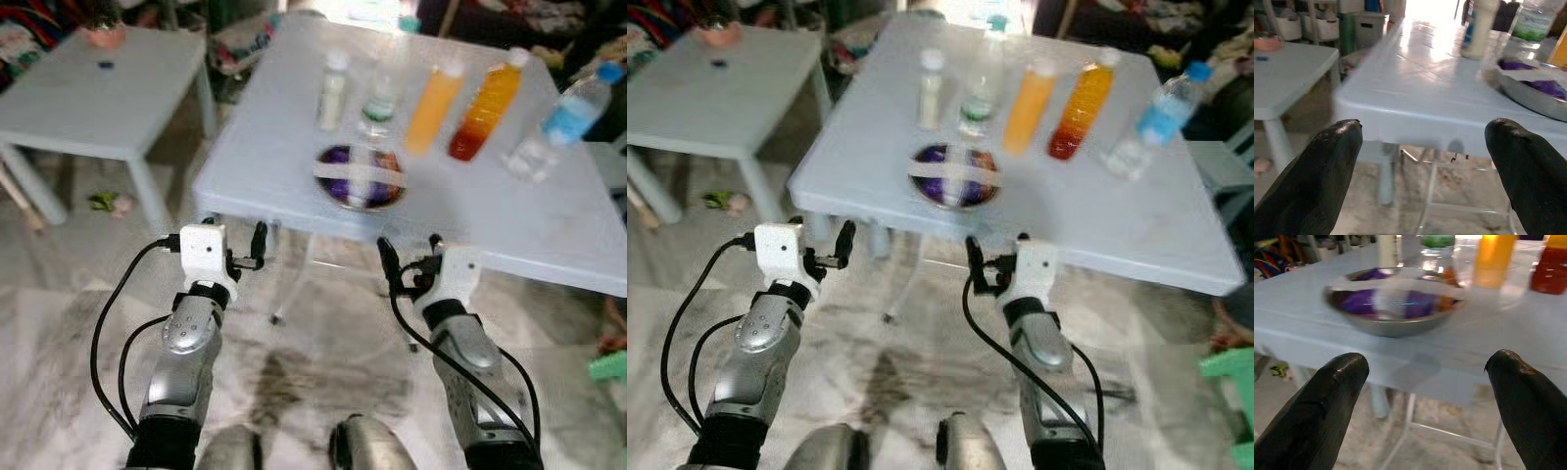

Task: Restocking fridge

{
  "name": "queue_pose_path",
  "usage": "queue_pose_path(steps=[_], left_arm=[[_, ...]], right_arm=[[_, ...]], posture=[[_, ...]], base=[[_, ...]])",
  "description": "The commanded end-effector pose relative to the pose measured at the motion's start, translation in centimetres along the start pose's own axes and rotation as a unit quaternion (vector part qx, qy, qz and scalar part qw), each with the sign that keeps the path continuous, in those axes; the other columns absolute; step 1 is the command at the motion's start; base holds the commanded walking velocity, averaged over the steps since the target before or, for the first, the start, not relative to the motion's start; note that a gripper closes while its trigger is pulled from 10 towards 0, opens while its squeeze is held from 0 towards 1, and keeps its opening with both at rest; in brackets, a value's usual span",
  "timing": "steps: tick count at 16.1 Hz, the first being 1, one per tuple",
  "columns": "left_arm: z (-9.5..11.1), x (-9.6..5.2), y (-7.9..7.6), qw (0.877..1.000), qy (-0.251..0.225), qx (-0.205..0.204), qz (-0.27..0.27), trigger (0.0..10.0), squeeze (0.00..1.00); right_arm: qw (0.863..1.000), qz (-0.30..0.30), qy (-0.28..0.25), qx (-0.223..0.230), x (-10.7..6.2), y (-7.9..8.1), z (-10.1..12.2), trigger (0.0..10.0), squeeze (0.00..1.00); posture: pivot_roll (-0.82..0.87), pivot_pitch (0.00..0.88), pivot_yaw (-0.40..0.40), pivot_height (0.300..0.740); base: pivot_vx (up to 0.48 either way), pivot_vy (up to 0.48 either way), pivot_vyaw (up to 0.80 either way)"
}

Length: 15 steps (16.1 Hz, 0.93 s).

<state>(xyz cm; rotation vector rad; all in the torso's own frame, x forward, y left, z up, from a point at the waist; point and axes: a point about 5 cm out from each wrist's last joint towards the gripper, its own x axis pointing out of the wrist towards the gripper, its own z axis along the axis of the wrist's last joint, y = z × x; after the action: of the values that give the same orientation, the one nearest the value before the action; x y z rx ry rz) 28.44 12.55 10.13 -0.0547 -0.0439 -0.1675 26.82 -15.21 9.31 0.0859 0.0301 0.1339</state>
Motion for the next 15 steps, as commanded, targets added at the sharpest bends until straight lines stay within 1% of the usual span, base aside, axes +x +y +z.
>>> queue_pose_path(steps=[1,3,6,8,9,11,12,14,15], left_arm=[[-0.1,-0.1,-0.7,1.000,0.000,-0.002,-0.010,10.0,0.00],[0.0,-0.1,-0.7,1.000,-0.001,-0.003,-0.011,10.0,0.00],[0.0,-0.1,-0.8,1.000,-0.003,-0.001,-0.015,10.0,0.00],[0.1,-0.1,-0.8,1.000,-0.003,-0.008,-0.022,10.0,0.00],[0.3,-0.2,-0.7,1.000,-0.007,-0.004,-0.021,10.0,0.00],[0.8,-1.0,0.6,1.000,-0.015,0.001,-0.001,10.0,0.00],[0.8,-1.4,1.2,1.000,-0.015,0.003,0.007,10.0,0.00],[0.5,-2.0,1.9,1.000,-0.009,0.008,0.017,10.0,0.00],[0.4,-2.2,2.0,1.000,-0.007,0.007,0.021,10.0,0.00]], right_arm=[[1.000,-0.004,-0.002,-0.004,-0.1,-0.5,0.2,10.0,0.00],[1.000,-0.003,0.003,-0.001,-0.1,-0.5,0.1,10.0,0.00],[1.000,-0.006,0.003,0.002,0.0,-0.5,0.1,10.0,0.00],[1.000,-0.009,0.001,0.003,0.0,-0.5,0.1,10.0,0.00],[1.000,-0.006,-0.008,-0.010,-0.1,-0.6,0.5,10.0,0.00],[0.999,-0.005,-0.039,-0.032,-0.5,-0.8,2.2,10.0,0.00],[0.998,-0.010,-0.043,-0.035,-0.9,-1.1,2.6,10.0,0.00],[0.998,-0.018,-0.036,-0.040,-1.6,-1.7,2.3,10.0,0.00],[0.998,-0.020,-0.030,-0.043,-1.8,-1.9,2.0,10.0,0.00]], posture=[[0.02,0.124,-0.050,0.740],[0.02,0.125,-0.050,0.740],[0.02,0.127,-0.049,0.740],[0.02,0.126,-0.048,0.740],[0.02,0.125,-0.045,0.740],[0.02,0.123,-0.041,0.740],[0.02,0.121,-0.041,0.740],[0.02,0.118,-0.042,0.740],[0.02,0.115,-0.044,0.740]], base=[[0.000,0.000,0.00],[0.000,0.000,0.00],[0.000,0.000,-0.80],[0.000,0.000,-0.72],[0.000,0.000,0.00],[0.000,0.000,0.00],[0.000,0.000,0.00],[0.000,0.000,0.00],[0.255,0.000,0.00]])
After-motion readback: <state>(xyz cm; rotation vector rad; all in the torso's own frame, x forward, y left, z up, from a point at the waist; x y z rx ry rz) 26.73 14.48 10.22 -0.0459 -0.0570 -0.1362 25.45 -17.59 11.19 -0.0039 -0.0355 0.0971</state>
